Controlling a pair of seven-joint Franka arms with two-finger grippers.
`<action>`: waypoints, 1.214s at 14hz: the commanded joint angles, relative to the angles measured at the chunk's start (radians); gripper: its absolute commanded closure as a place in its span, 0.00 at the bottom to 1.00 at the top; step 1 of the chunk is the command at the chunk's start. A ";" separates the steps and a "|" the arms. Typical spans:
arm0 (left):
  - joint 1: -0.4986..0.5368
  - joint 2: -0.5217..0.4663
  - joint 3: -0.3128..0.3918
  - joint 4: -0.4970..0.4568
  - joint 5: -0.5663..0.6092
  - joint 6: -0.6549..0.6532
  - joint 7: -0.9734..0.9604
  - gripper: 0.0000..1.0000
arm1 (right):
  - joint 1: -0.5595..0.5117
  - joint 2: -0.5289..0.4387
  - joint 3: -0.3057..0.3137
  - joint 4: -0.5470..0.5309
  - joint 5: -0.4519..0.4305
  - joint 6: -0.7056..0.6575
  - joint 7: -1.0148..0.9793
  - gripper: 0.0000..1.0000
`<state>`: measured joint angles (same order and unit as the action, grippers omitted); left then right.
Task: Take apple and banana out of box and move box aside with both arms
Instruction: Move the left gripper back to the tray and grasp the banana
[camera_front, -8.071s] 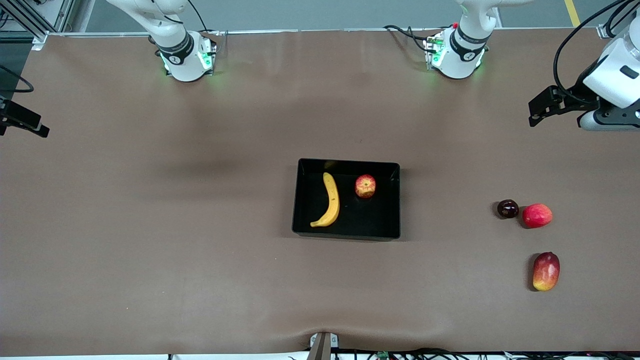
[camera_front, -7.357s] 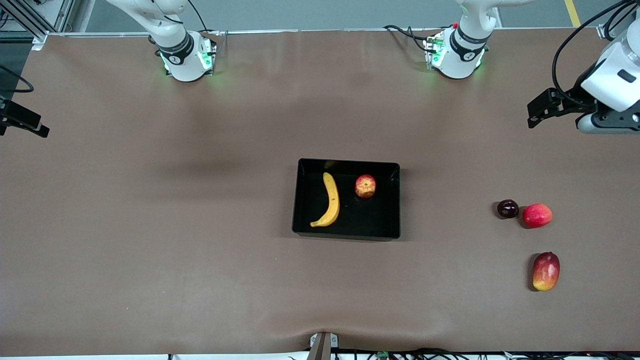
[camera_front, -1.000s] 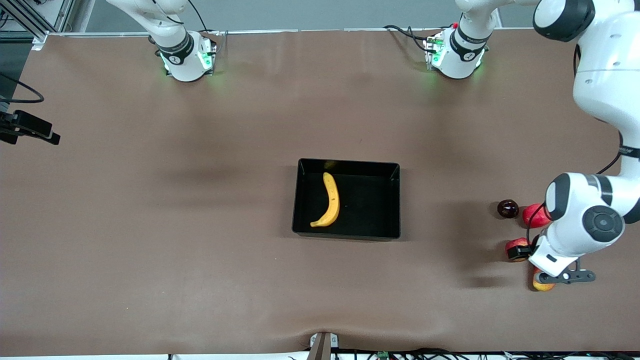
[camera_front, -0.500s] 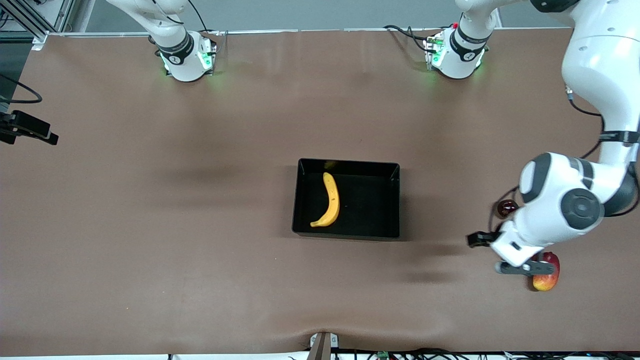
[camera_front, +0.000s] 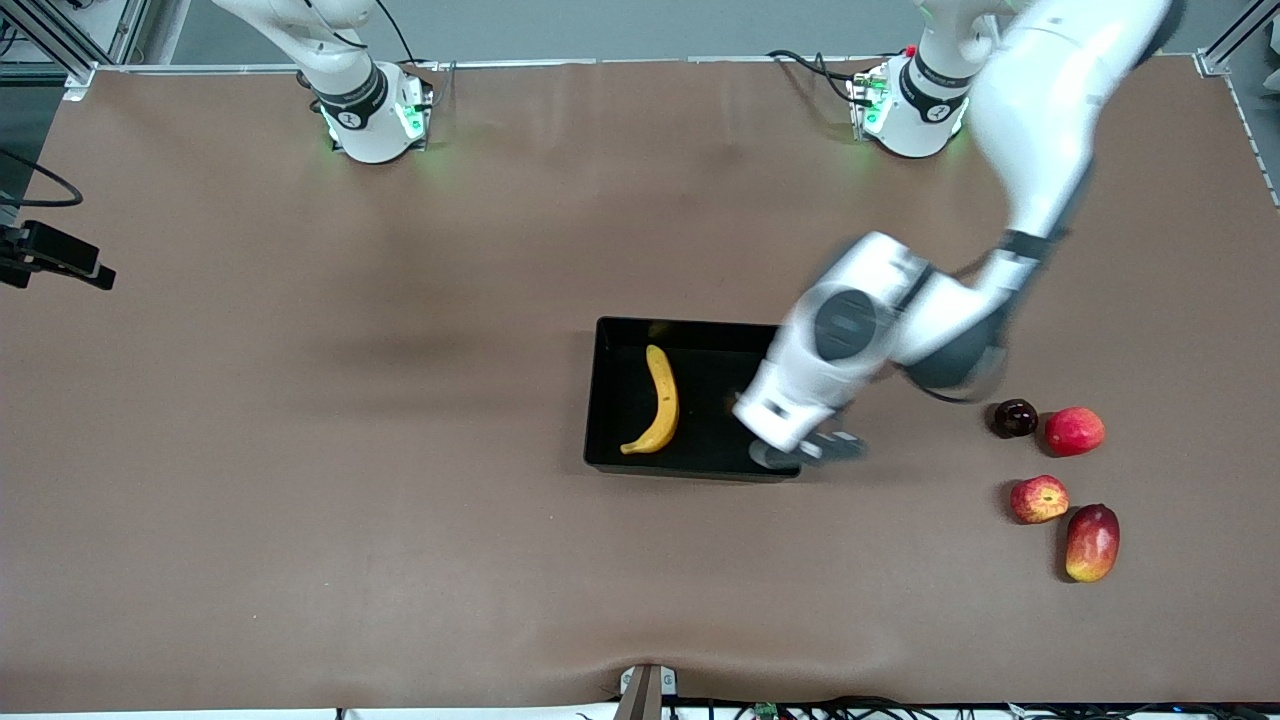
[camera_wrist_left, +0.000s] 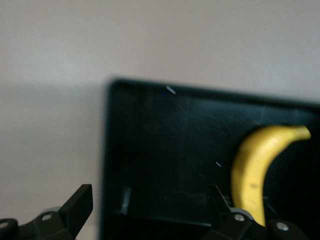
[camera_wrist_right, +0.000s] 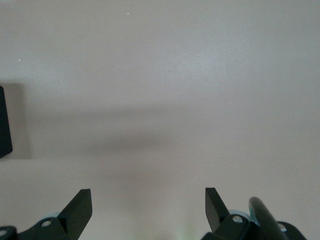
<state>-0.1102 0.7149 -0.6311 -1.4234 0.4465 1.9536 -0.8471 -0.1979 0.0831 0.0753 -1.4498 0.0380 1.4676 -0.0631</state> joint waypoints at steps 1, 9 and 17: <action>-0.096 0.066 0.020 0.003 0.081 0.039 -0.036 0.00 | -0.012 0.000 0.003 0.009 -0.003 -0.006 -0.004 0.00; -0.293 0.181 0.197 0.006 0.096 0.303 -0.107 0.18 | -0.032 0.014 0.001 0.012 0.011 -0.010 -0.004 0.00; -0.293 0.201 0.203 0.006 0.096 0.338 -0.090 1.00 | -0.083 0.086 0.003 0.009 0.023 0.062 -0.056 0.00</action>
<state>-0.3970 0.9094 -0.4360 -1.4309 0.5220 2.2796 -0.9345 -0.2518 0.1580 0.0667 -1.4523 0.0392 1.5329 -0.0737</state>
